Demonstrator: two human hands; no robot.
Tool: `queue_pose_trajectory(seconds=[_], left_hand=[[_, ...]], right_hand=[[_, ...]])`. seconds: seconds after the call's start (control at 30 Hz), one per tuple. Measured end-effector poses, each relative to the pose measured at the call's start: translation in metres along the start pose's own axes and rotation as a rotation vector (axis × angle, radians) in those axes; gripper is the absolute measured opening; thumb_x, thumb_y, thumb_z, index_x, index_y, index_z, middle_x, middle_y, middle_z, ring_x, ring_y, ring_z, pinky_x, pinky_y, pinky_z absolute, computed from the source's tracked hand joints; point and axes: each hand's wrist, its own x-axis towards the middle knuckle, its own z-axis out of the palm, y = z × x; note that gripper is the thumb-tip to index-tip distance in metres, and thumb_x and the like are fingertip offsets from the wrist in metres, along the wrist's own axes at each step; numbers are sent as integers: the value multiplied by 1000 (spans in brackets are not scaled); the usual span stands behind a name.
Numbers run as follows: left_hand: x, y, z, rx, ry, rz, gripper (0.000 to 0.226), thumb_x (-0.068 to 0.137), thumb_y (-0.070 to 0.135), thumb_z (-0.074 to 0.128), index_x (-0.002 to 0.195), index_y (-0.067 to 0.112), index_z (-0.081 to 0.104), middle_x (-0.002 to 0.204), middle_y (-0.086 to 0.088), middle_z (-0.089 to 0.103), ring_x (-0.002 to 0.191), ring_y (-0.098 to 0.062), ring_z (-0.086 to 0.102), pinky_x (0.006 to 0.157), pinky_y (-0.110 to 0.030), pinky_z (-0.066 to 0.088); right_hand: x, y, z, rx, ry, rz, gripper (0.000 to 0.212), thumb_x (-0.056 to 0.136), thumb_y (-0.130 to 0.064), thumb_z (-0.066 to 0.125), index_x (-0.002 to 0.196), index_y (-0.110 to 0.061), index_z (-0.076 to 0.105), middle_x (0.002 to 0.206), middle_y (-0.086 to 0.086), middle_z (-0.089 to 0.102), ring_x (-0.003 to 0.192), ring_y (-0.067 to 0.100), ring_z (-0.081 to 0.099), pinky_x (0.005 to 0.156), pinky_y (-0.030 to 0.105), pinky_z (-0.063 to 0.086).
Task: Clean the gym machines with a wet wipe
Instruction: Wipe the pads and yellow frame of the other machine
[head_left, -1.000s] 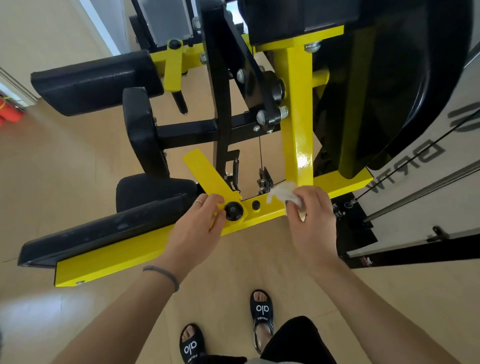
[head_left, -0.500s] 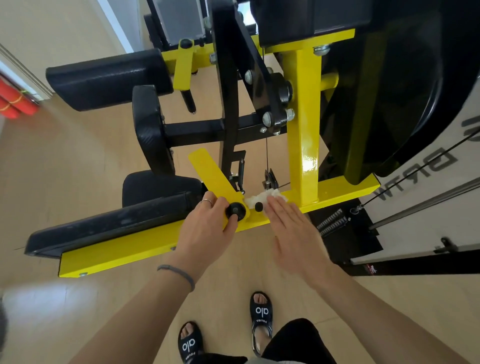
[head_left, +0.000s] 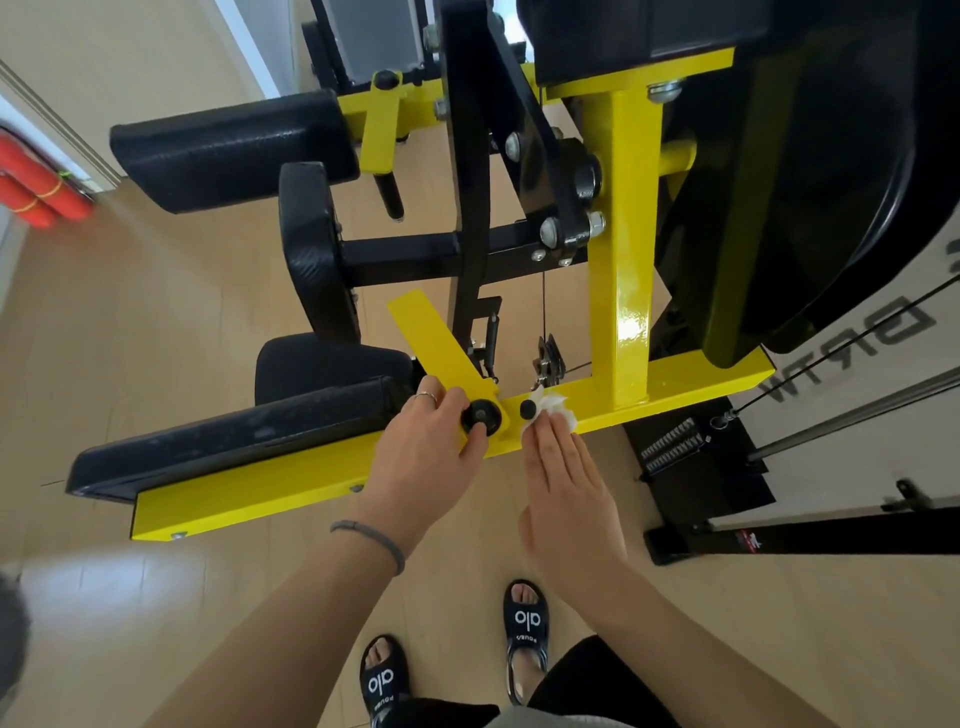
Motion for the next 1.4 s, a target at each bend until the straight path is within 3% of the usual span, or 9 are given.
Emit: queue_pose_trajectory(seconds=[0.23,0.47,0.63,0.7,0.93,1.07,1.23,1.33,1.4], left_hand=[[1,1,1,-8,0,10,25,100,43,49,112,22,51,110,2,42,80,-14,50,62,-23,46],[2,2,2,-3,17,20,21,100,41,50,108,21,50,106,2,40,77,-14,48,60,-22,41],[3,0,3,-3,35,39,21,99,39,52,105,19,52,103,2,40,74,-15,48,58,-22,41],[2,0,3,-2,39,41,21,99,39,52,105,18,52,104,1,41,74,-16,48,58,-24,43],[1,2,5,24,38,23,21,99,39,51,106,19,52,105,0,42,75,-17,50,62,-31,53],[-1,3,5,34,37,26,21,100,36,50,108,17,52,103,2,38,74,-16,48,59,-26,43],[-1,7,3,85,25,17,23,100,37,48,109,16,53,104,-1,42,73,-17,48,60,-29,46],[1,12,3,172,21,23,26,100,36,43,110,14,53,105,-3,46,77,-18,47,67,-30,46],[3,17,4,228,28,17,30,101,39,39,110,14,52,106,-4,48,82,-19,49,71,-31,43]], right_hand=[[3,-8,-4,-7,-14,24,75,86,-20,51,155,0,30,161,22,28,152,39,21,123,46,25],[6,-23,-1,77,48,-13,75,74,-12,71,144,3,48,146,19,47,141,38,40,112,45,44],[1,-17,9,38,2,-40,91,79,-23,65,157,-1,25,166,17,20,154,34,18,121,48,28],[4,-17,3,28,-2,-19,90,80,-27,64,158,-4,26,167,14,18,153,33,21,120,46,31],[8,-16,9,159,110,14,89,72,-6,73,153,-4,38,160,12,36,107,30,61,77,33,60],[23,-17,24,268,253,-43,68,76,-2,77,139,2,51,144,18,54,109,28,68,71,30,62],[21,11,13,429,337,-87,25,82,-3,79,106,-5,69,107,8,67,81,23,68,62,32,57],[2,41,-5,534,416,9,14,92,-11,71,106,-7,70,111,4,64,89,17,66,72,28,58],[-3,66,-22,577,530,147,21,92,-11,71,112,-6,69,117,6,63,100,12,63,80,14,53]])
